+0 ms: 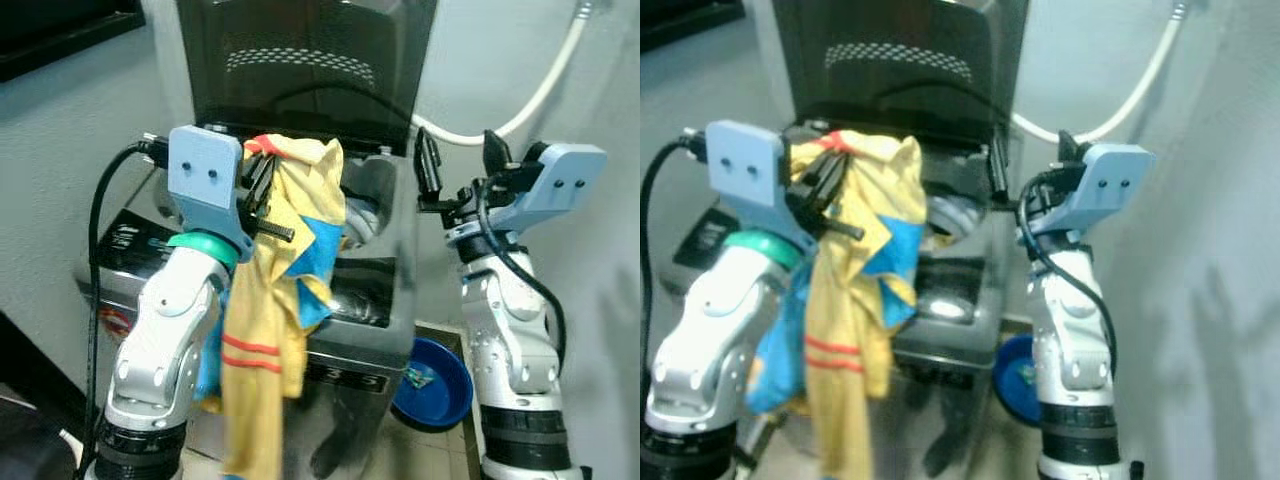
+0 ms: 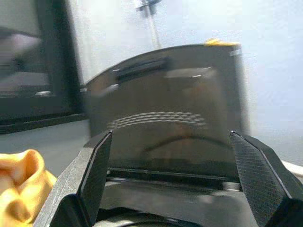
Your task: Clothes washing
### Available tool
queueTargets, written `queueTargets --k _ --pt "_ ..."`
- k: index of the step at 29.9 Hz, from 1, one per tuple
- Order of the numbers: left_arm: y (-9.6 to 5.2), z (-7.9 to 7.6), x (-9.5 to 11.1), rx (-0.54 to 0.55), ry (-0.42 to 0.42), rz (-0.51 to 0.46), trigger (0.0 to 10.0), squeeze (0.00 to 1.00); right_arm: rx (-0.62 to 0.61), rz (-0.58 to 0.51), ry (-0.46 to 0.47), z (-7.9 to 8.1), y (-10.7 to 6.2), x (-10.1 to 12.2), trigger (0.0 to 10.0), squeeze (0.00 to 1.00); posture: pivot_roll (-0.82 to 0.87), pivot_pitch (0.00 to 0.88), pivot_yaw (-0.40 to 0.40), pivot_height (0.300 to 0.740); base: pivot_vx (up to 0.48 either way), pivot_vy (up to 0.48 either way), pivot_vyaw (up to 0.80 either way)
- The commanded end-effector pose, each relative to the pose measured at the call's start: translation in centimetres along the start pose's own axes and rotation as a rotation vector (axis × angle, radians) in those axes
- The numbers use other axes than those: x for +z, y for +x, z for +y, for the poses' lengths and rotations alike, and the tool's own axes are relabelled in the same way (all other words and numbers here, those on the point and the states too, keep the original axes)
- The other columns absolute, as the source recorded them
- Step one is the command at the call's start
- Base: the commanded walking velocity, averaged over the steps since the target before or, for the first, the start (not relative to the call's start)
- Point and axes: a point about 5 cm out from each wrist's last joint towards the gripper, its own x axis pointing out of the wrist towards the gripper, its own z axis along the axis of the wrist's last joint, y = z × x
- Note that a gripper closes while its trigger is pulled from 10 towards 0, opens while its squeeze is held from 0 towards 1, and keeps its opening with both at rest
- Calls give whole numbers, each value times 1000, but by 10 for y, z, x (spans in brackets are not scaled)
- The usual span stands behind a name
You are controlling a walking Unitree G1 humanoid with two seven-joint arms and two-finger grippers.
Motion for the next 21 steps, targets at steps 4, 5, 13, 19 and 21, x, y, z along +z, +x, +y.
queueTargets --k 4,5,13,19,21 --pt "-1 -1 3 -2 0 -15 10000 0 -5 14 -11 -3 -2 -3 10000 0 39 4 52 740 0 480 0" --pt "-1 -1 3 -2 0 -15 10000 0 -5 14 -11 -3 -2 -3 10000 0 39 4 52 740 0 480 0" --pt "0 -1 3 -6 -7 -10 10000 0 -3 17 -15 -3 -3 -3 10000 0 36 6 55 740 0 180 0" --pt "0 -1 2 -2 -15 -1 10000 0 0 22 -16 -2 -4 -5 10000 0 38 10 54 740 0 400 0" --pt "0 -1 2 -1 -13 -2 10000 0 2 22 -15 -2 -4 -5 10000 0 38 10 54 740 0 480 0"
